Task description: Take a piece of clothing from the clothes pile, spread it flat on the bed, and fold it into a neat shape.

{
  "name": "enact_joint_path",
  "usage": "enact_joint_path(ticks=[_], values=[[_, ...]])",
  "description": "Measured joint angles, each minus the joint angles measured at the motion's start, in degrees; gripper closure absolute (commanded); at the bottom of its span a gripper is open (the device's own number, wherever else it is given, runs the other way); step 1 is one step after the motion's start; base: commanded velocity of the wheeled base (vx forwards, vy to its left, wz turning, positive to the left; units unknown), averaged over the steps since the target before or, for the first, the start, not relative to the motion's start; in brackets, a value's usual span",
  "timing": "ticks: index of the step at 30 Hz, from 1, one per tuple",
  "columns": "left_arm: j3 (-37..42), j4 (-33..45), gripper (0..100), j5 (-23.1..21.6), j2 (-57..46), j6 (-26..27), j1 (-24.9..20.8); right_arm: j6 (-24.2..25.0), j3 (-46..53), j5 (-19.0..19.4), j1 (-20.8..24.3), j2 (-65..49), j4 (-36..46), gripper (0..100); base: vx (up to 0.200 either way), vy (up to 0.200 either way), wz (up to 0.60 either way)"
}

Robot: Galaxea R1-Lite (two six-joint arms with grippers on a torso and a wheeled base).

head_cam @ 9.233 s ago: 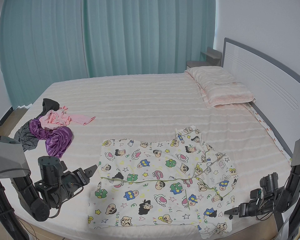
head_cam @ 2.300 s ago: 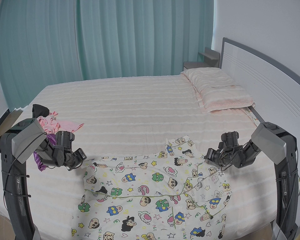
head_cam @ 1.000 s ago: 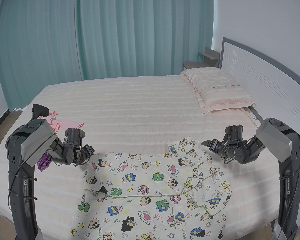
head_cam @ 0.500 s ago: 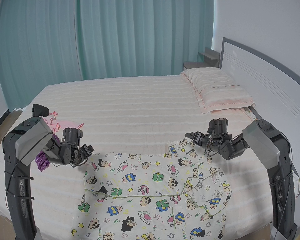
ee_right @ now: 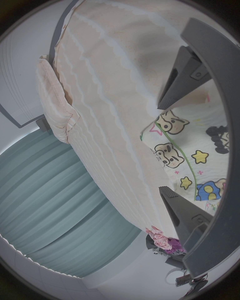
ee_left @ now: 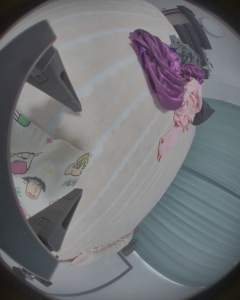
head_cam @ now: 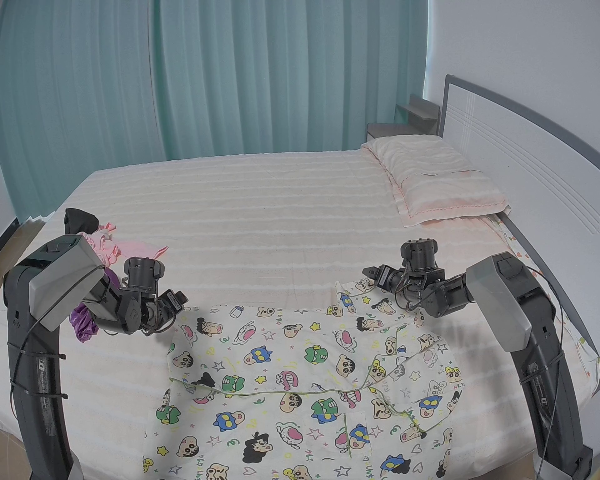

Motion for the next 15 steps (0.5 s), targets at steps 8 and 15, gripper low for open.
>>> enact_joint_path(ticks=[8,15], values=[[0.3,-0.1,0,0.0,0.0,0.1,0.0,-0.8,-2.8,-0.9,0.3,2.7,1.5,100,0.000,0.000,0.00],[0.3,-0.2,0,0.0,0.0,0.1,0.0,-0.8,-4.8,-0.9,-0.7,3.5,1.9,100,0.000,0.000,0.00]])
